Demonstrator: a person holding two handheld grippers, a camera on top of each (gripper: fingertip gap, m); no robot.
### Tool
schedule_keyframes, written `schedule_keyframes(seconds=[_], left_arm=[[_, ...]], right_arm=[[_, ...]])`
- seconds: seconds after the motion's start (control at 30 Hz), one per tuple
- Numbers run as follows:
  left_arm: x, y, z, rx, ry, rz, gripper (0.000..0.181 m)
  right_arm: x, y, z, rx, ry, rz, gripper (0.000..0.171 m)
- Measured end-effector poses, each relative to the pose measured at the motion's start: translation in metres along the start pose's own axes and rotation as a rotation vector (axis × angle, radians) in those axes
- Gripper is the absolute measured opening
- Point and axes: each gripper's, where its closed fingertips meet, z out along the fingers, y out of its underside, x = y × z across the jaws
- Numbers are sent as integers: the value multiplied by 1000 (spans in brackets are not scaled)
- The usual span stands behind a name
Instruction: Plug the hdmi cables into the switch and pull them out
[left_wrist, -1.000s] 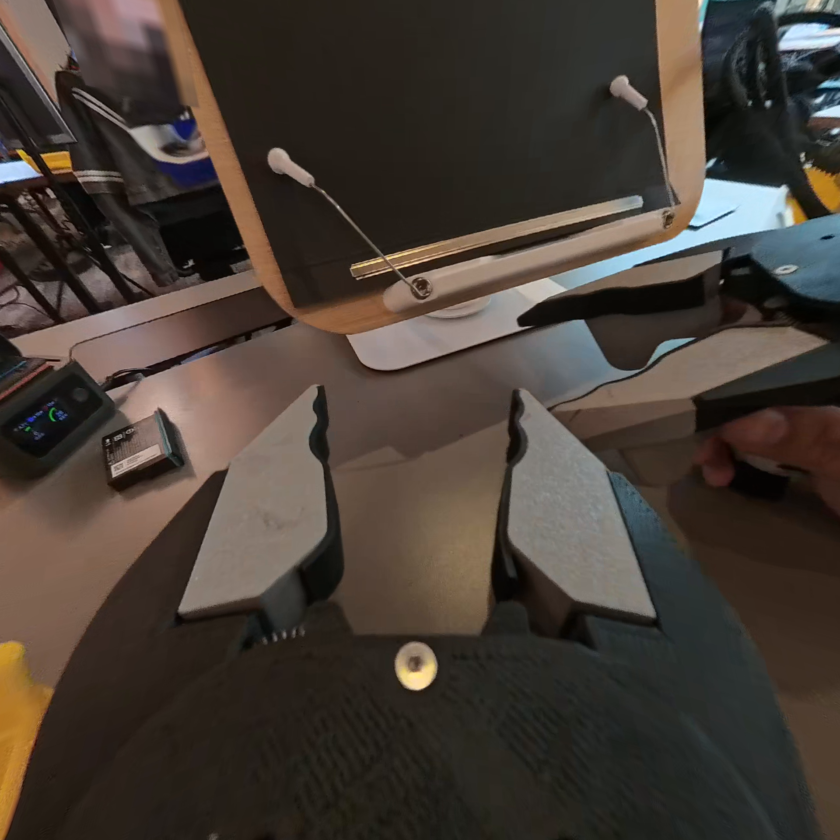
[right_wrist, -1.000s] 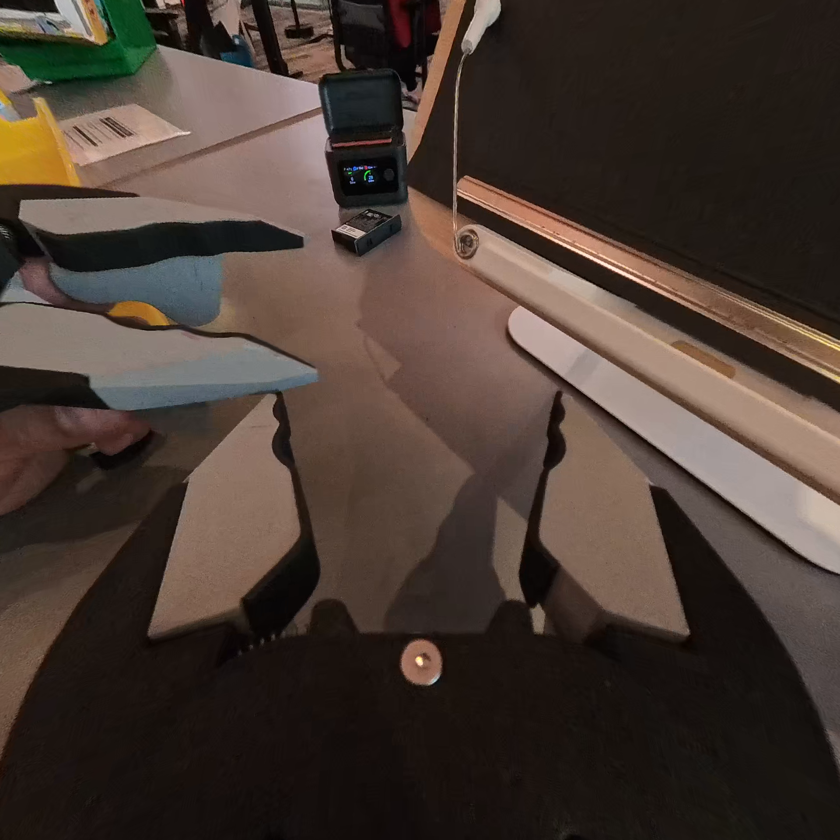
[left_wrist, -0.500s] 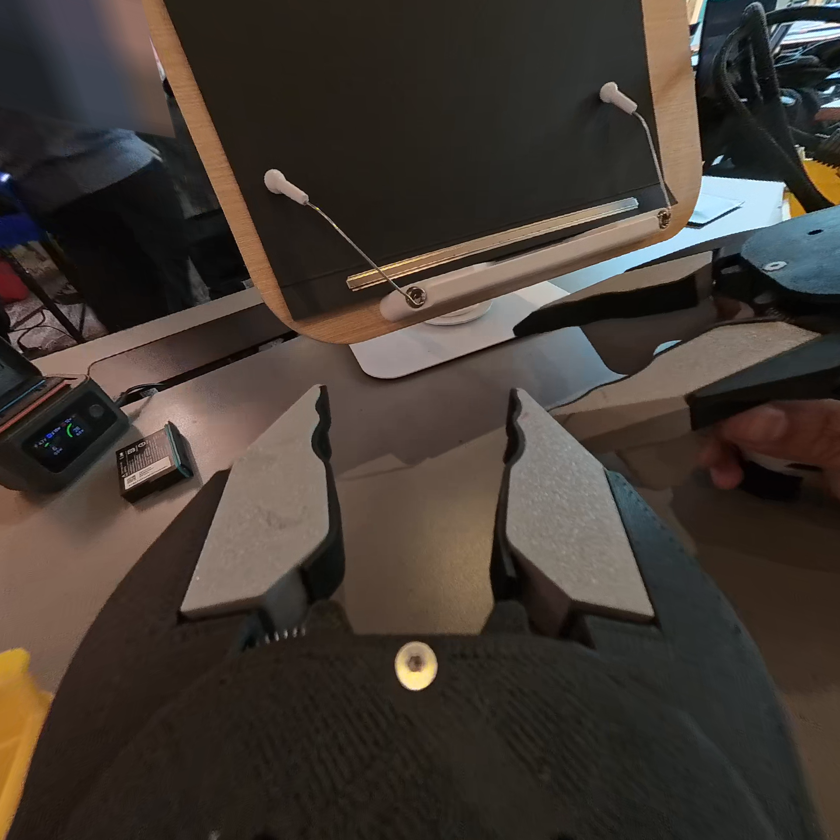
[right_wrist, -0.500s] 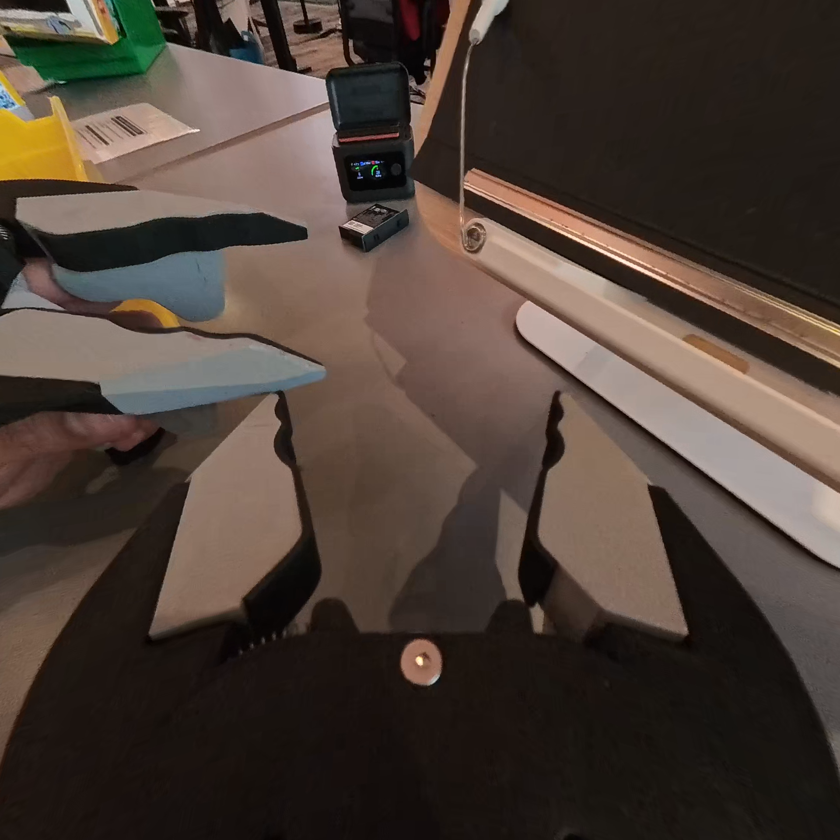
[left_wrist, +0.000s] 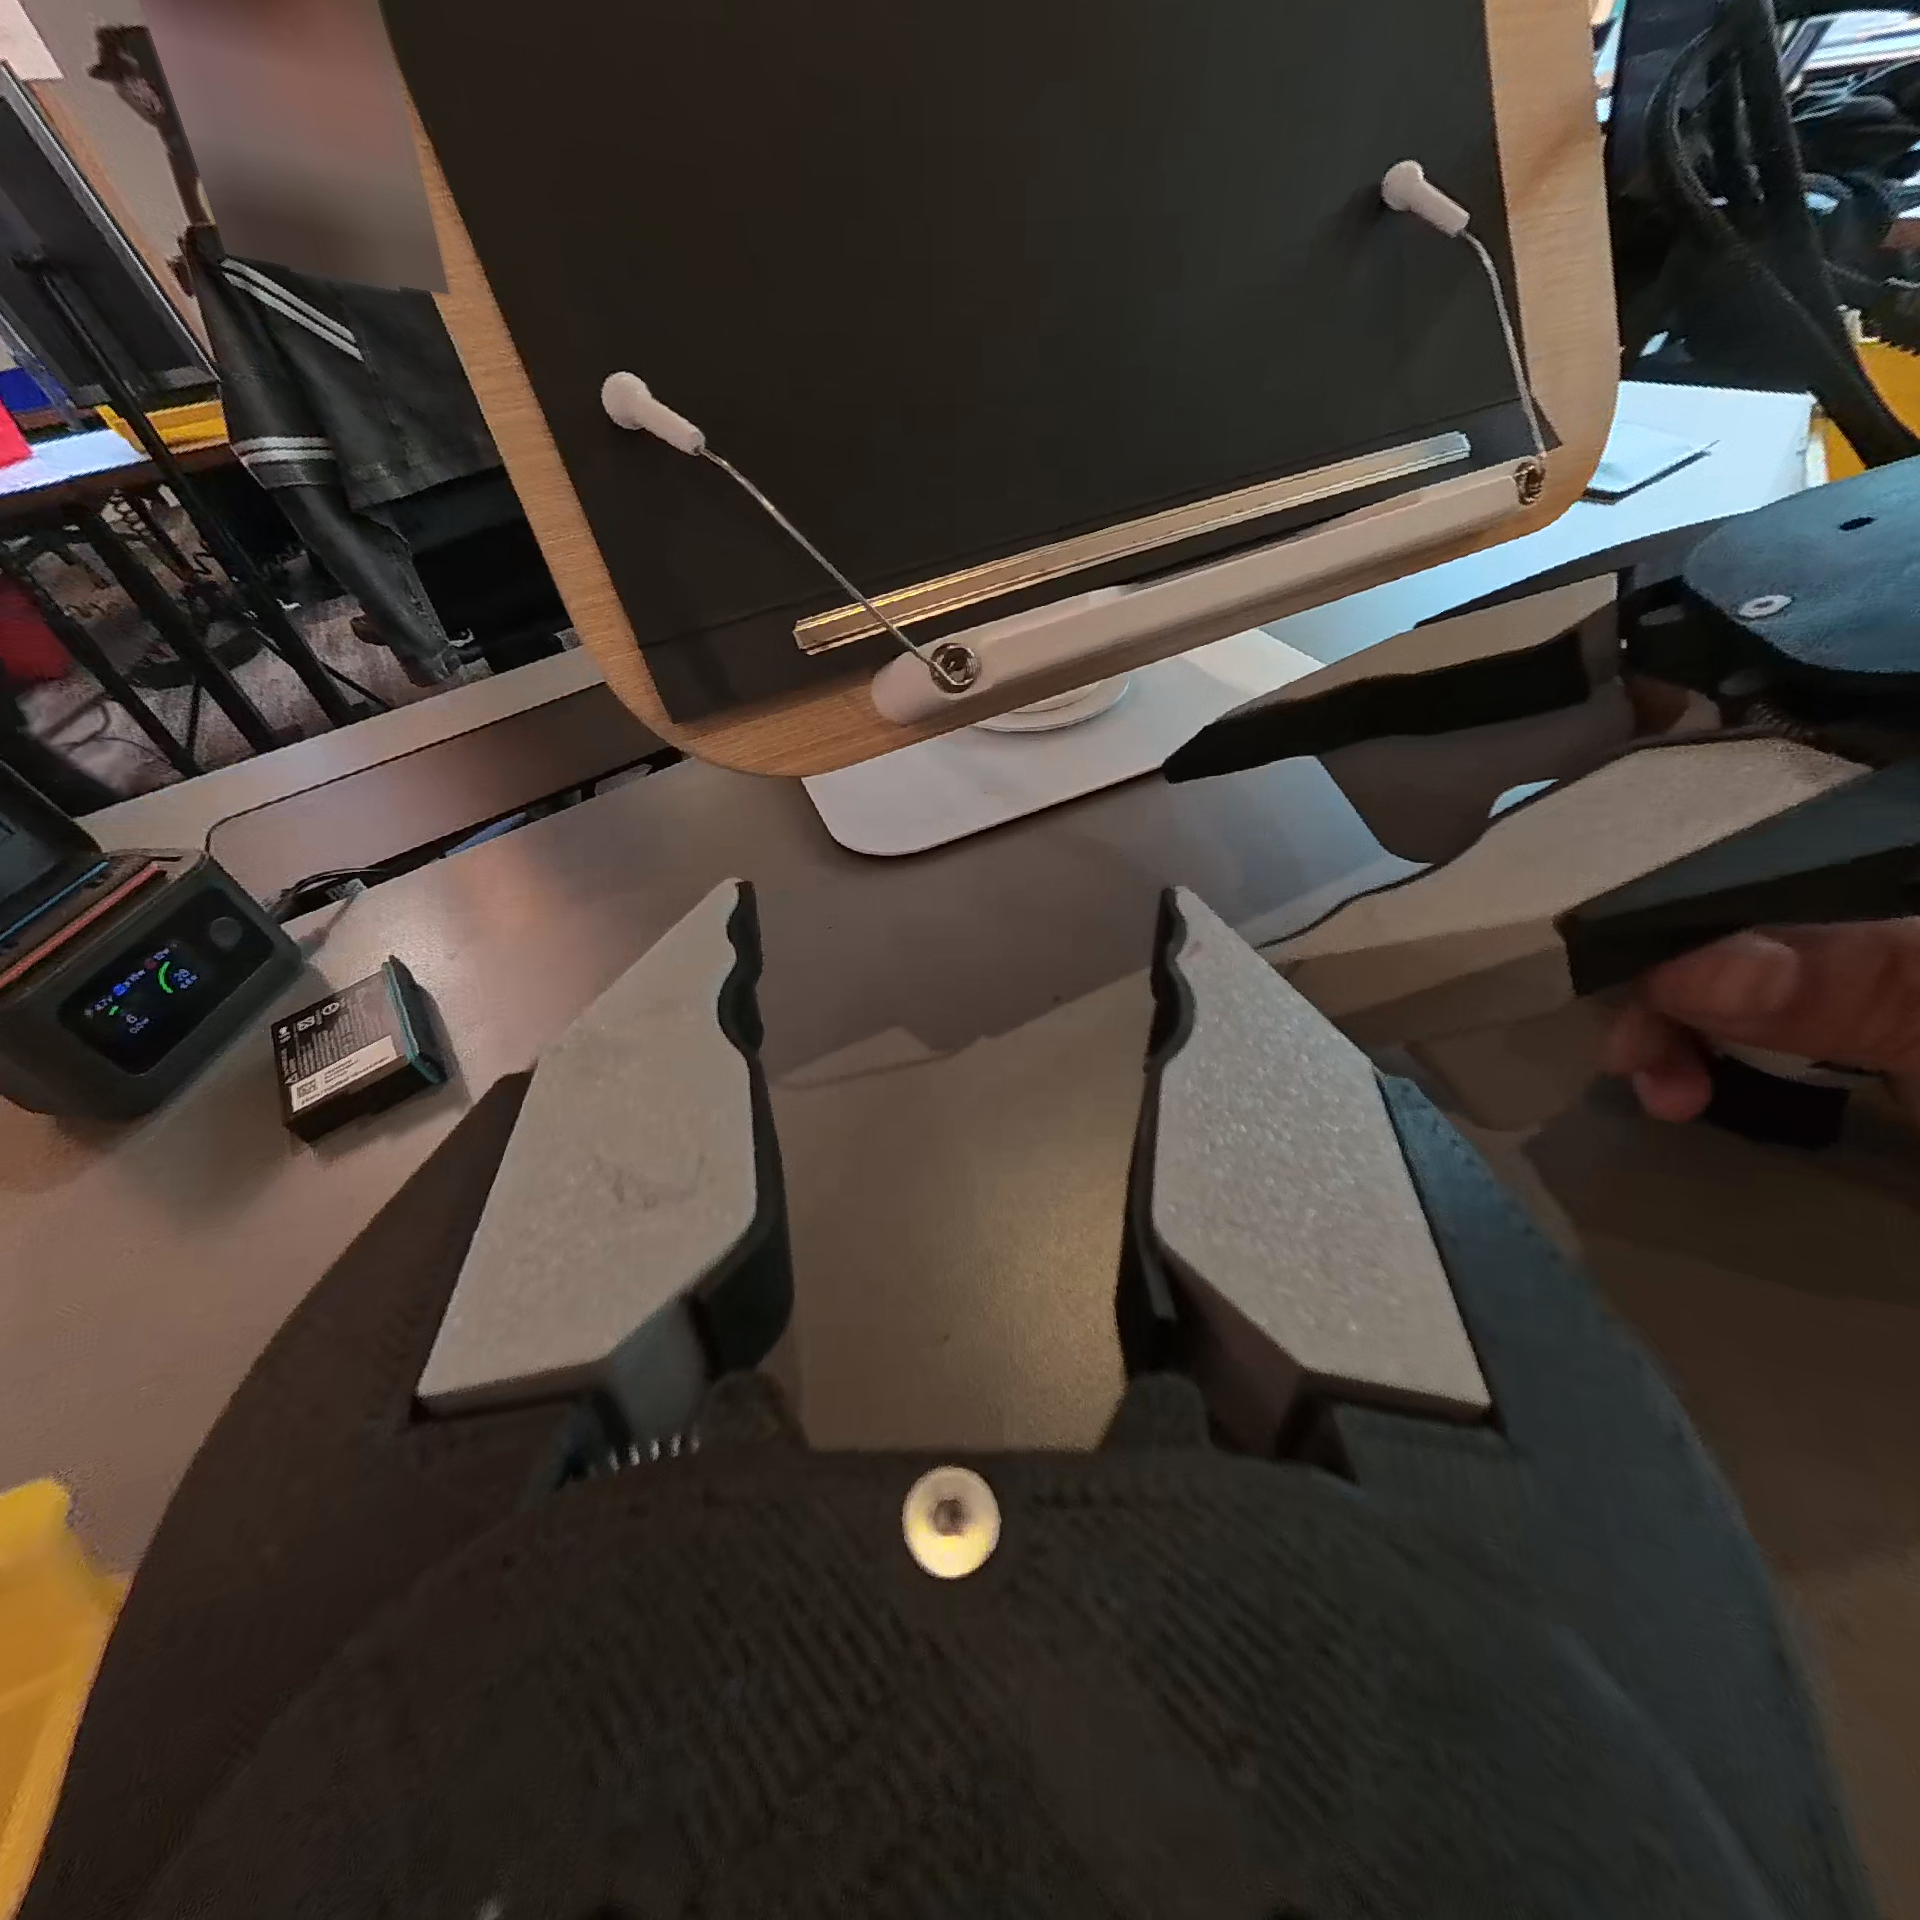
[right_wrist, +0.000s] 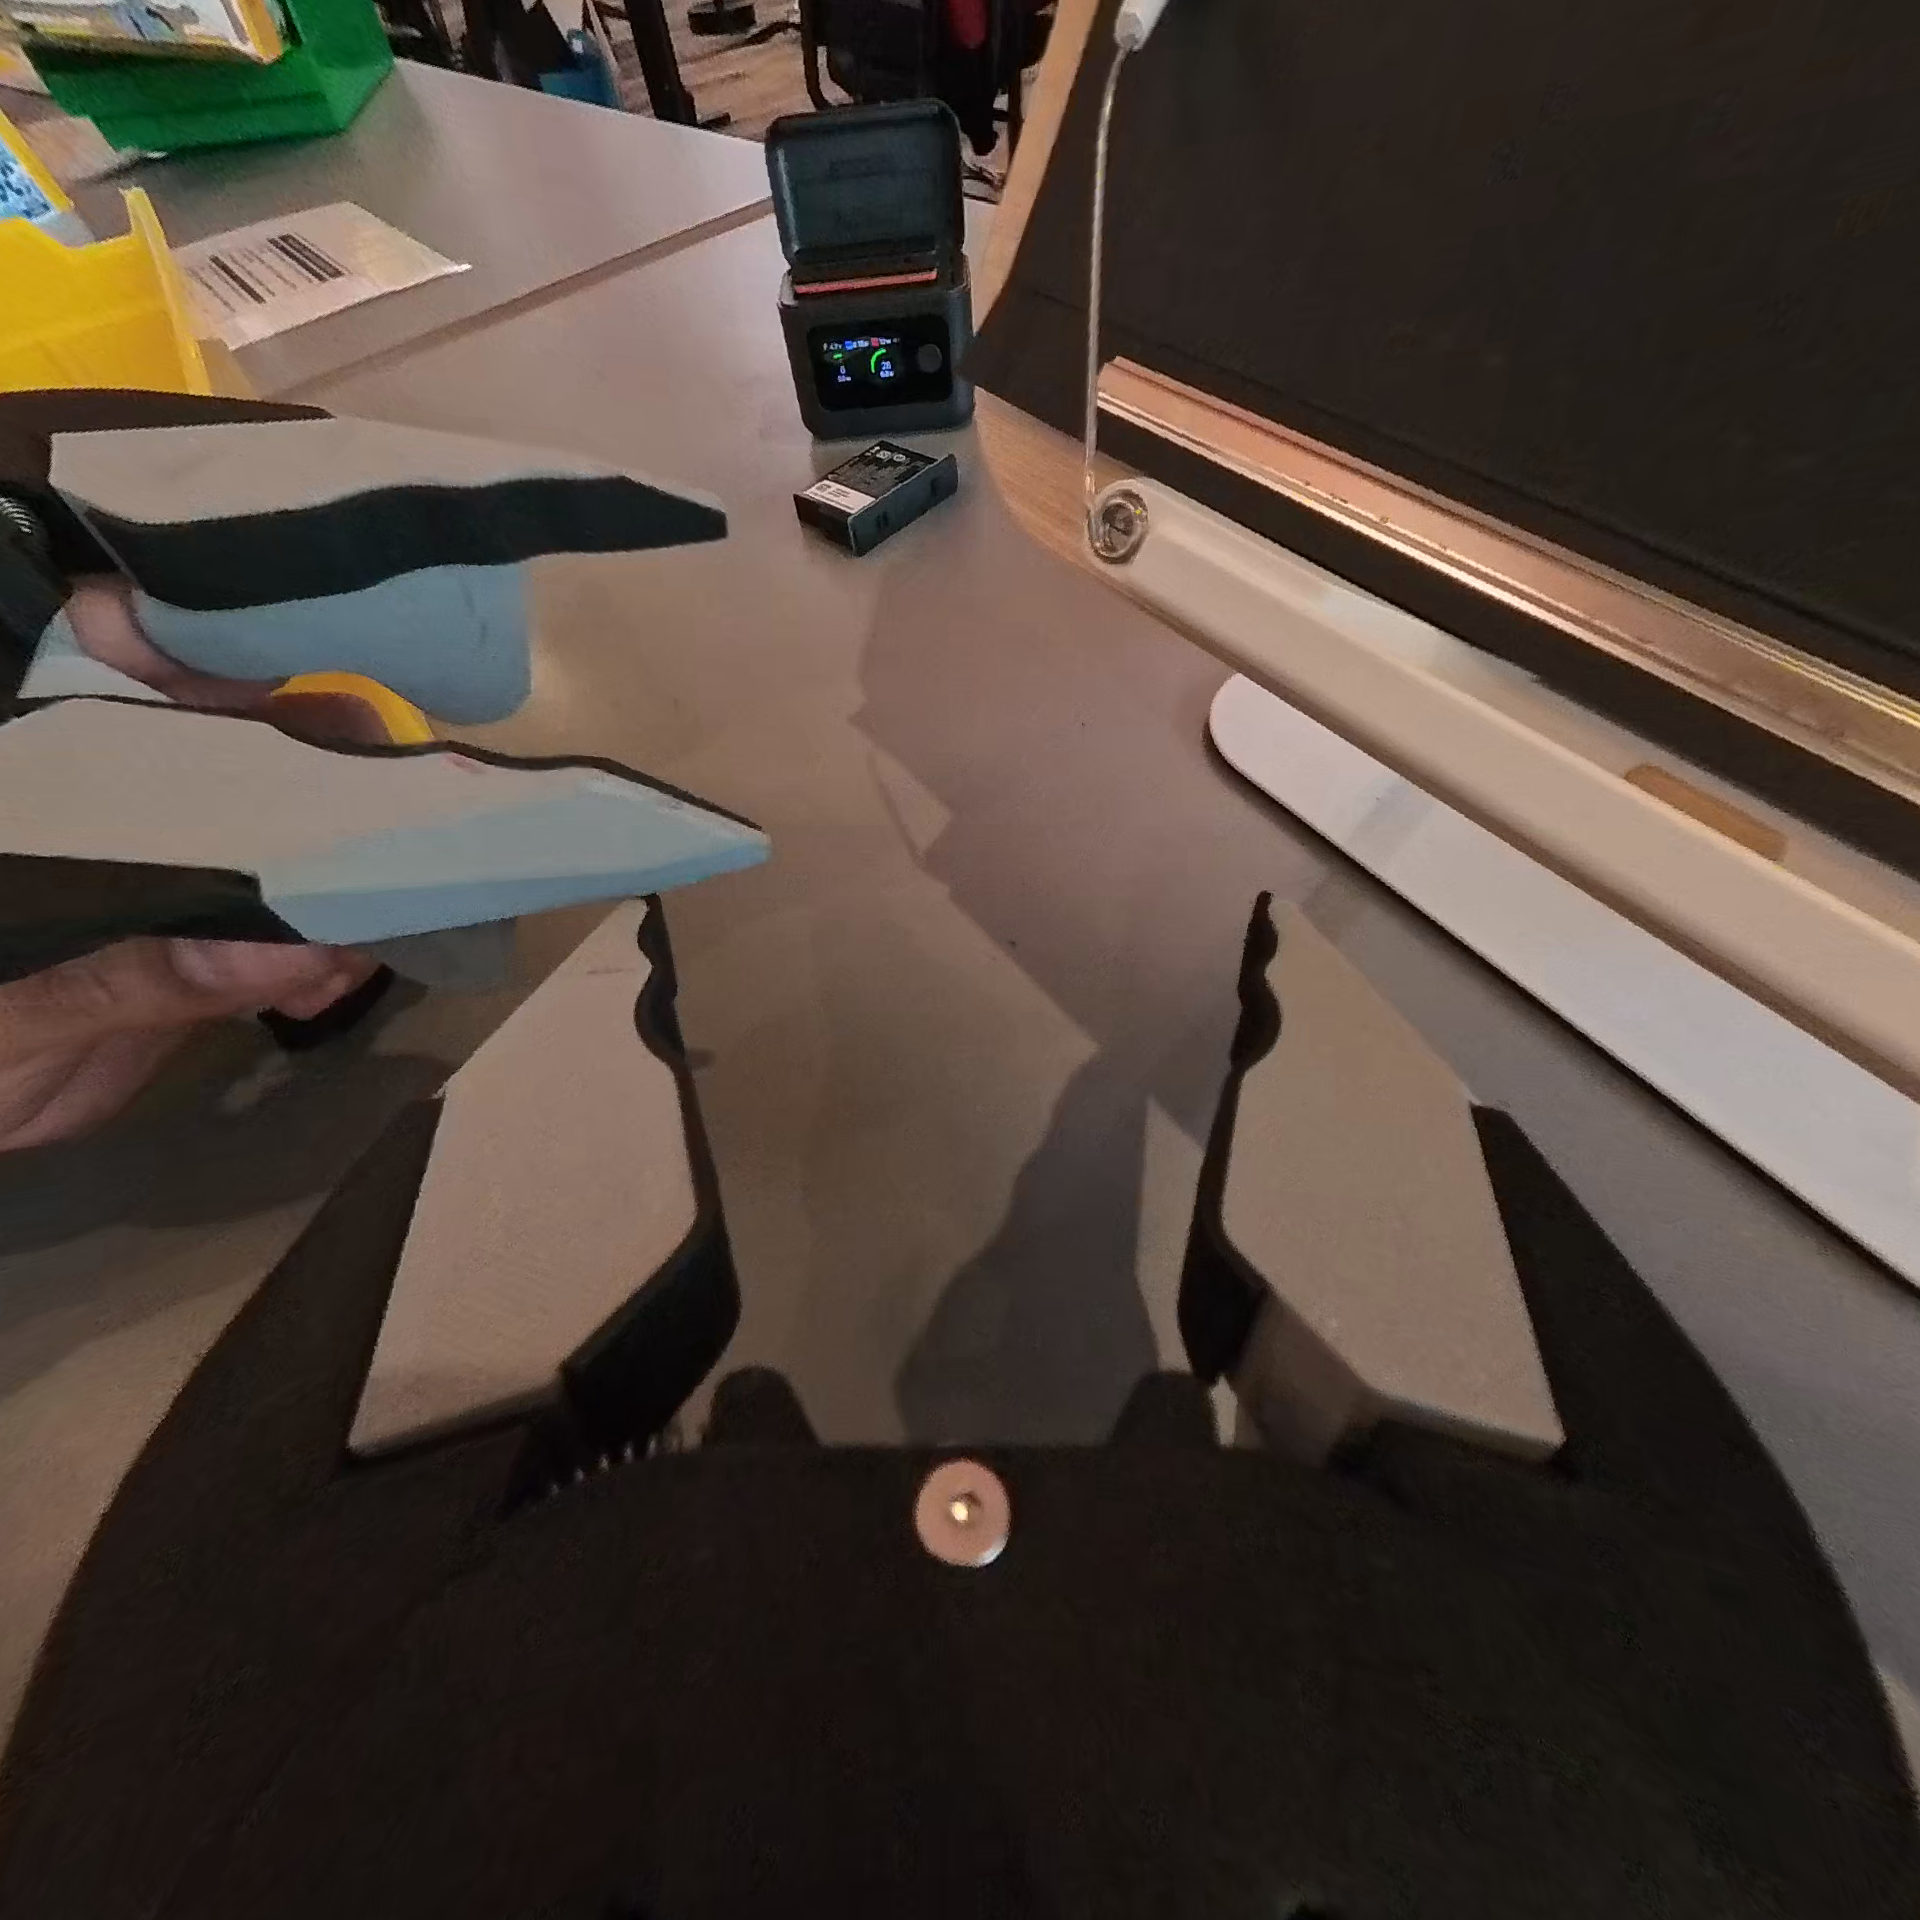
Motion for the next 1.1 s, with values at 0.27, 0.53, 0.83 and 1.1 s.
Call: schedule_keyframes(seconds=[0.27,0.53,0.83,1.1], left_arm=[[0,1,1,-3,4,-5,73],[2,3,3,-22,7,3,67],[6,3,4,-25,4,-13,60],[10,1,-1,-10,10,-9,61]], right_arm=[[1,-1,-1,5,11,-4,105],[2,1,0,-7,8,8,104],[5,1,-1,-2,32,10,105],[5,1,-9,23,38,17,104]])
